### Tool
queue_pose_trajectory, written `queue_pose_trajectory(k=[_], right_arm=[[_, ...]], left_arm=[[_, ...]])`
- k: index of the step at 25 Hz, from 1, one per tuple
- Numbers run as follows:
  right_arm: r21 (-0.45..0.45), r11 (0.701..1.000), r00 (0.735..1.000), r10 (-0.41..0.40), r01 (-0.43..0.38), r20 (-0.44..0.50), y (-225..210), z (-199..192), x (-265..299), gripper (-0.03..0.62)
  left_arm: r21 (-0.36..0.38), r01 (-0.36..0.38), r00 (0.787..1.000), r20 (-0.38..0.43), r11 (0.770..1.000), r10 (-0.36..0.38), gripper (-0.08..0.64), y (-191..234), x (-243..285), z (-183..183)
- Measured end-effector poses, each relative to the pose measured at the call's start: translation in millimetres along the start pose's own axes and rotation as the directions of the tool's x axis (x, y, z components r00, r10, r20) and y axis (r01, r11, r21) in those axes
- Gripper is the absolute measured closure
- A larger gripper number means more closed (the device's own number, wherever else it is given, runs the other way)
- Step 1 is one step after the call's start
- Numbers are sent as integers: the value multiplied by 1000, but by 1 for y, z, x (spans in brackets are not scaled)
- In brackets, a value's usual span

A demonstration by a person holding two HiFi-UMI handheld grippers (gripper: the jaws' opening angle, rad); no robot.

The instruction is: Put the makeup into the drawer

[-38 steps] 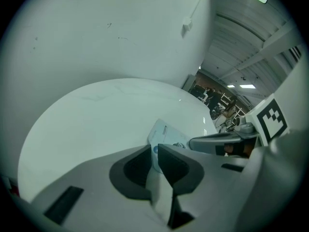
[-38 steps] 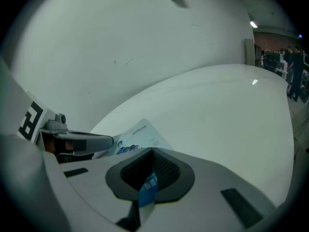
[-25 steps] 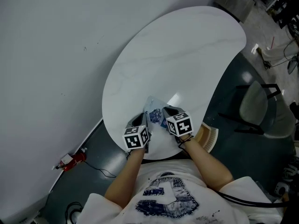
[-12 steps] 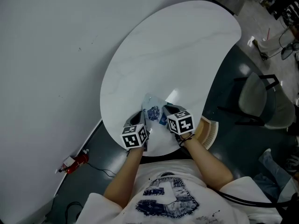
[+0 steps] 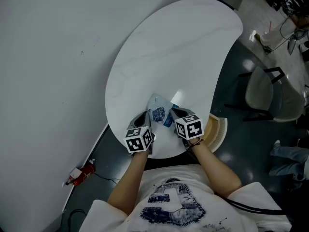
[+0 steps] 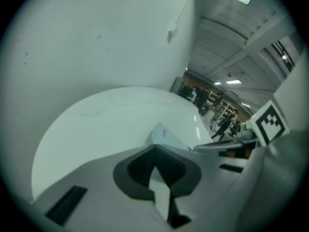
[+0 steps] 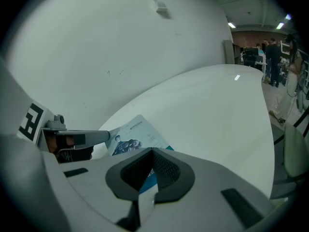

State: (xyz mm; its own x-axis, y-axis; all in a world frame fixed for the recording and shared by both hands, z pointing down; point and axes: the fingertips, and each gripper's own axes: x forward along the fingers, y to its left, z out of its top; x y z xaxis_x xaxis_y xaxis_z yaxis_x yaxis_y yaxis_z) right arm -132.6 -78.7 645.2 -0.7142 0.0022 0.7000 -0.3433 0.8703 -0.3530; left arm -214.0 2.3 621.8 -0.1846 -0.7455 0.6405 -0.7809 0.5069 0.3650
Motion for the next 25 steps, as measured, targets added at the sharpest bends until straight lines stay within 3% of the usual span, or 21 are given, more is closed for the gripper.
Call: queue_pose_trajectory(k=[6, 10, 16, 25], right_arm=[[16, 998, 998, -53, 53, 29, 26, -4, -7, 572], [42, 995, 993, -95, 92, 76, 46, 4, -16, 571], [86, 987, 982, -142, 132, 126, 76, 9, -28, 572], [142, 972, 958, -214, 188, 193, 112, 8, -41, 571]], left_arm=[[76, 68, 998, 4, 995, -68, 526, 5, -22, 9], [171, 115, 993, 3, 979, -117, 526, 8, -37, 23], [321, 159, 985, 8, 934, -170, 526, 8, -63, 41], [453, 235, 965, -1, 860, -263, 526, 8, -96, 51]])
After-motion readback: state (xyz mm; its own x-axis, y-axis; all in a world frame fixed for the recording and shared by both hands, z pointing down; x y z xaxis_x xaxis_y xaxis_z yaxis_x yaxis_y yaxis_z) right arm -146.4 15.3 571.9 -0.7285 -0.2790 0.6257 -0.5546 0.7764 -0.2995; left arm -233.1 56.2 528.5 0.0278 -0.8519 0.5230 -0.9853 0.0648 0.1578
